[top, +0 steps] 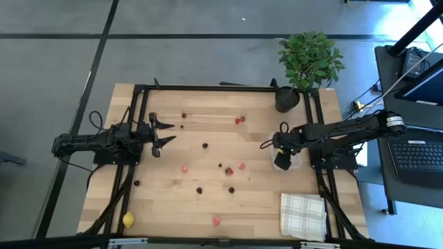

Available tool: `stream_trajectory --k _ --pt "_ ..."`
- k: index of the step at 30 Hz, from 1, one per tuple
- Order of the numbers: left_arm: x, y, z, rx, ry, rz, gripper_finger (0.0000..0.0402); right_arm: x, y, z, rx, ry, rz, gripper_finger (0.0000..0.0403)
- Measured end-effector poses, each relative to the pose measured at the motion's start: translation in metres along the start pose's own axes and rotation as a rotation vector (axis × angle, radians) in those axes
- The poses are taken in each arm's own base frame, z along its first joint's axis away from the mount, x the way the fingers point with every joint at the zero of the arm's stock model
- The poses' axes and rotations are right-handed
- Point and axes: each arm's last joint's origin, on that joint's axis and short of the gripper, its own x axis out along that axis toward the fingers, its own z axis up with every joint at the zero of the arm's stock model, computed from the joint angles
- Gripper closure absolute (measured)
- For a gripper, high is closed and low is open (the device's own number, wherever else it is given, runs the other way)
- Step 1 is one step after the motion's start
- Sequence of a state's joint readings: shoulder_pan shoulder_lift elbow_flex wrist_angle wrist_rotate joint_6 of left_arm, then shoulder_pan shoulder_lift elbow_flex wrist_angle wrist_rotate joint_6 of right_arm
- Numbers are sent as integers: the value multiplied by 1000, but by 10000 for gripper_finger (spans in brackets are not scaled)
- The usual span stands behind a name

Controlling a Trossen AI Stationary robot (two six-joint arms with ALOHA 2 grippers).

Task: Pick and placing Produce into tupperware
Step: Put the top lemon into the transparent bin, then put the right peach into the transparent bin

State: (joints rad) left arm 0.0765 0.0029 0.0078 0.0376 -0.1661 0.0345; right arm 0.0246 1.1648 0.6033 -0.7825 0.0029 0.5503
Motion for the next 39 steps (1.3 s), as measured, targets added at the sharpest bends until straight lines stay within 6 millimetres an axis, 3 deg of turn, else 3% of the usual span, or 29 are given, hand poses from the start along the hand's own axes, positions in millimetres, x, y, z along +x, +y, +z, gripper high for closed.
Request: stream_trajectory --k 10,18,23,31,39 --pt "0 0 0 0 0 -1 184 0 1 1 -4 -12 14 168" --pt "0 0 0 0 0 0 184 0 1 1 -3 -13 15 121" --pt "0 0 0 0 0 0 184 -4 2 2 -5 2 17 112" --pt "0 0 0 0 0 0 184 -39 14 23 -18 -59 53 112" --pt "0 0 0 0 0 0 184 -75 31 48 -222 -299 49 111"
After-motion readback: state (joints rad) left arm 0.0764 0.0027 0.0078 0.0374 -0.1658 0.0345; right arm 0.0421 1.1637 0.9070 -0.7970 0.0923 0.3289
